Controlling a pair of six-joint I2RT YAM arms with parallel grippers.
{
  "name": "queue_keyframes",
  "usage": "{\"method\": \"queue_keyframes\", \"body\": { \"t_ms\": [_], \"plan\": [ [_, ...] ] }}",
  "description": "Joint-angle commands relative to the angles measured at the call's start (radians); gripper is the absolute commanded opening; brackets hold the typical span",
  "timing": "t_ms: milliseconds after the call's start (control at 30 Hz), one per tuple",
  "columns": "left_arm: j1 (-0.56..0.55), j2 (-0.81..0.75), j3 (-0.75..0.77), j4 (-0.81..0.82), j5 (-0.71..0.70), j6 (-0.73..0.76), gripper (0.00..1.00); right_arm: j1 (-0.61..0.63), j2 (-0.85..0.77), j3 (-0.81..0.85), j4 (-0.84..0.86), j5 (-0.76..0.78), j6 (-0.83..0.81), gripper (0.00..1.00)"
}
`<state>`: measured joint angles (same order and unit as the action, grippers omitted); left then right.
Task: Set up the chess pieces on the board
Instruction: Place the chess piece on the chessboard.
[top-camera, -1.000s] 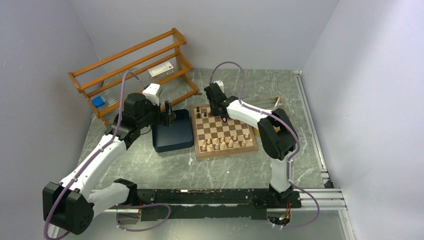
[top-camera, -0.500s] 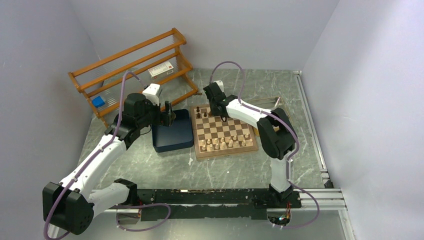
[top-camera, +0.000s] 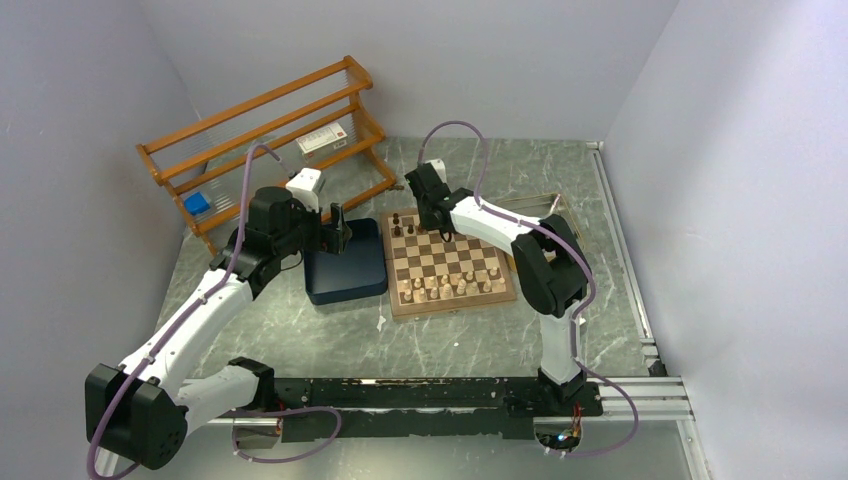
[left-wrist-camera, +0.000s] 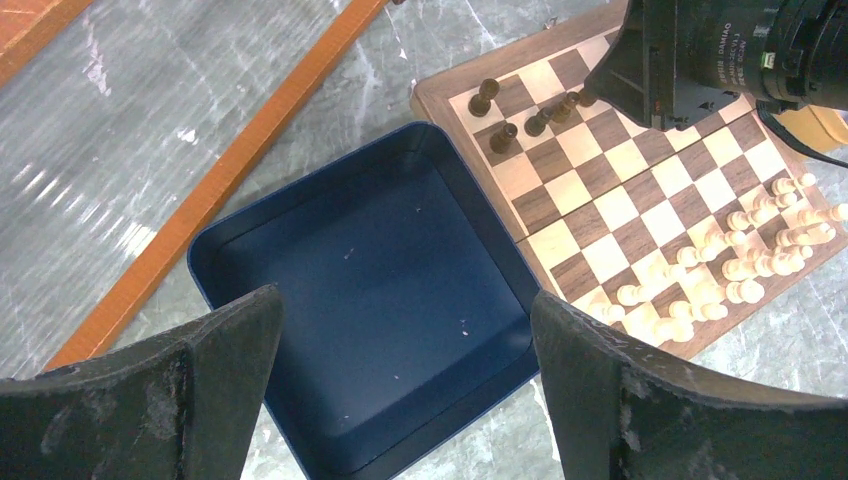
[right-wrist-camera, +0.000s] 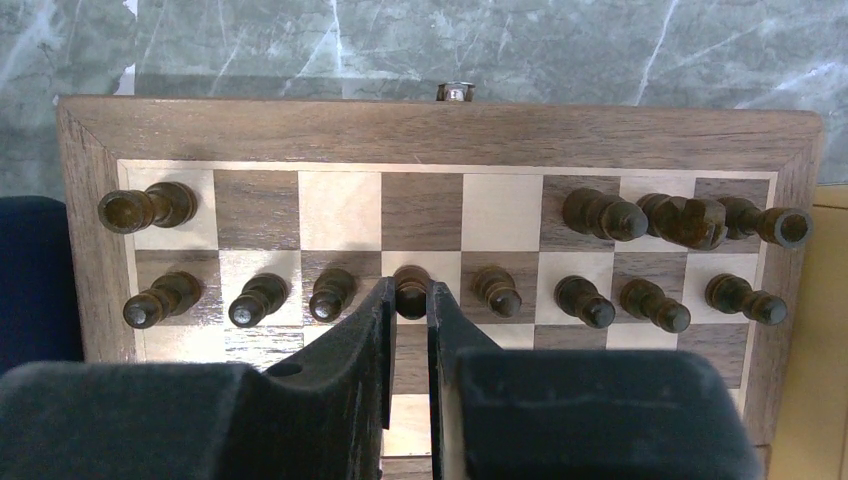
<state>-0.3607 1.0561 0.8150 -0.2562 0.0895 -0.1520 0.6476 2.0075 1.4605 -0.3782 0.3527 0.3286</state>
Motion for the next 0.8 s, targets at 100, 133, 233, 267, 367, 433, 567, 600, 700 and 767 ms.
{"method": "queue_keyframes", "body": {
  "t_ms": [100, 133, 233, 267, 367, 433, 567, 600, 700, 767],
  "plan": [
    [-0.009, -0.018, 0.007, -0.002, -0.012, 0.012, 0.98, 0.003, 0.014, 0.027, -0.061, 0.029, 0.006, 0.15],
    [-0.009, -0.016, 0.007, 0.0, -0.009, 0.011, 0.98, 0.004, 0.012, 0.027, -0.063, 0.029, 0.006, 0.15],
    [-0.009, -0.015, 0.006, 0.0, -0.008, 0.01, 0.98, 0.003, 0.011, 0.029, -0.065, 0.023, 0.008, 0.15],
    [-0.009, -0.015, 0.006, 0.0, -0.008, 0.011, 0.98, 0.003, 0.013, 0.027, -0.06, 0.019, 0.006, 0.15],
    [-0.01, -0.015, 0.006, 0.0, -0.007, 0.011, 0.98, 0.003, 0.02, 0.023, -0.052, 0.013, 0.006, 0.16],
    [-0.011, -0.016, 0.006, 0.0, -0.007, 0.011, 0.98, 0.003, 0.027, 0.028, -0.058, 0.014, 0.008, 0.16],
    [-0.011, -0.015, 0.006, 0.0, -0.008, 0.011, 0.98, 0.003, 0.024, 0.025, -0.054, 0.015, 0.009, 0.2],
    [-0.011, -0.014, 0.006, 0.0, -0.008, 0.012, 0.98, 0.003, 0.022, 0.024, -0.053, 0.016, 0.01, 0.21],
    [-0.011, -0.015, 0.005, -0.001, -0.01, 0.011, 0.98, 0.003, 0.022, 0.03, -0.053, 0.019, 0.009, 0.26],
    [-0.011, -0.015, 0.006, 0.001, -0.01, 0.012, 0.98, 0.003, 0.02, 0.031, -0.048, 0.014, 0.007, 0.27]
  ]
}}
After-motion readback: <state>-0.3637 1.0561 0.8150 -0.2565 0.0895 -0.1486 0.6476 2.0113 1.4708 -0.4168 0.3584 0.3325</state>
